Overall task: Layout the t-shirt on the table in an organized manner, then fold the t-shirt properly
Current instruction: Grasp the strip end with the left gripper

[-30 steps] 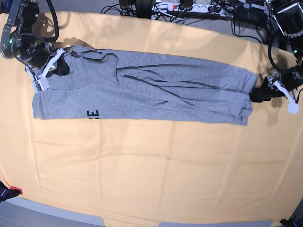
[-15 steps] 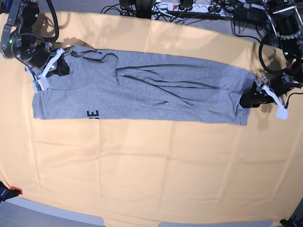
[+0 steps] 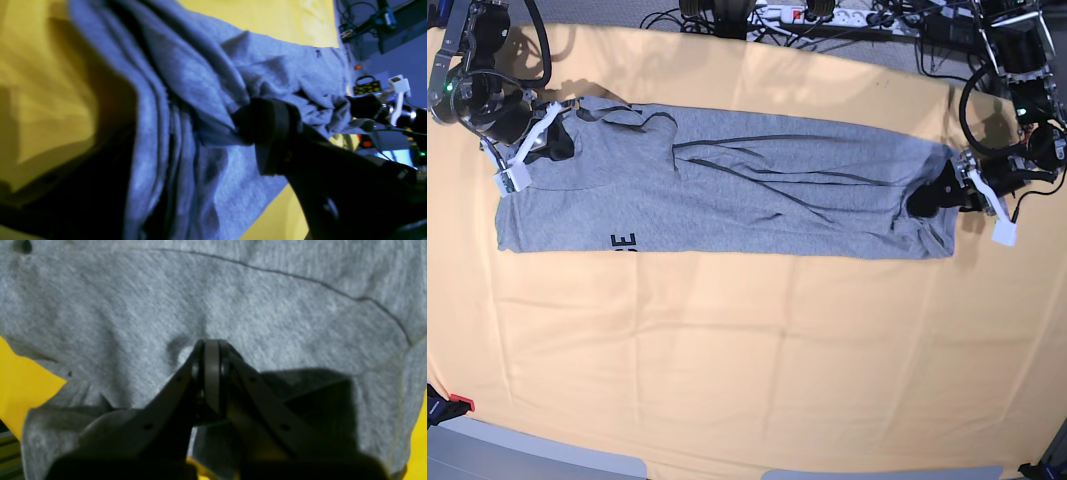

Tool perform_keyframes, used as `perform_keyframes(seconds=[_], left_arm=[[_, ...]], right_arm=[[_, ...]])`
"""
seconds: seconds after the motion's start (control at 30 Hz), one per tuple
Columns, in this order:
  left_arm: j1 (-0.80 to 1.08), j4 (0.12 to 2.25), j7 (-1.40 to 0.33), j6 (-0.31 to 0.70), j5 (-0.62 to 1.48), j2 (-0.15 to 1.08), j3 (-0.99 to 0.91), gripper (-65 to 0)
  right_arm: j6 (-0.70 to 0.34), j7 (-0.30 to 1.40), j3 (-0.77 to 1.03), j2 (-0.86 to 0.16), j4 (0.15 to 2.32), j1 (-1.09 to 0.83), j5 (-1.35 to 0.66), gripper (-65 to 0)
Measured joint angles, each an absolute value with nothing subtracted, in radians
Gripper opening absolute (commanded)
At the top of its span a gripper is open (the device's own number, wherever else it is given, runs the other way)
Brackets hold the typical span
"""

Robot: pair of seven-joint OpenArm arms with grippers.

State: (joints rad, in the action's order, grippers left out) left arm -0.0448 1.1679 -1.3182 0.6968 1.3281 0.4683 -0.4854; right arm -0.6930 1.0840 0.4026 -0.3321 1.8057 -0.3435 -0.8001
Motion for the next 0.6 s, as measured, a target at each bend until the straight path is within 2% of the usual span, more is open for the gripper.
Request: perform_keyframes(seconds=[0.07, 0.13, 0.17, 0.27, 0.3, 0.6], left_arm=[[-0.045, 1.168, -1.316, 0.697, 1.328, 0.468, -0.485, -25.4], [-0.044, 1.168, -1.307, 0.697, 1.319, 0.468, -0.485, -31.6], [-0.045, 1.168, -1.306, 0.697, 1.307, 0.468, -0.485, -37.4], [-0.044, 1.168, -1.306, 0.701, 1.295, 0.468, -0.484, -62.5], [-0.045, 1.168, -1.306, 0.701, 1.294, 0.468, -0.484, -65.0], [-0.092, 1.162, -1.325, 0.697, 1.267, 0.475, -0.479, -65.0]], right_arm=[[-0.693, 1.084, 0.403, -0.332, 1.806, -0.344, -0.8, -65.0], [-0.693, 1.084, 0.403, -0.332, 1.806, -0.344, -0.8, -65.0], [-0.693, 1.084, 0.403, -0.332, 1.806, -0.344, -0.8, -65.0], [-0.693, 1.084, 0.403, -0.332, 1.806, -0.344, -0.801, -65.0], [-0.693, 1.084, 0.403, -0.332, 1.806, -0.344, -0.801, -65.0], [-0.693, 1.092, 0.402, -0.332, 1.823, -0.344, -0.796, -65.0]])
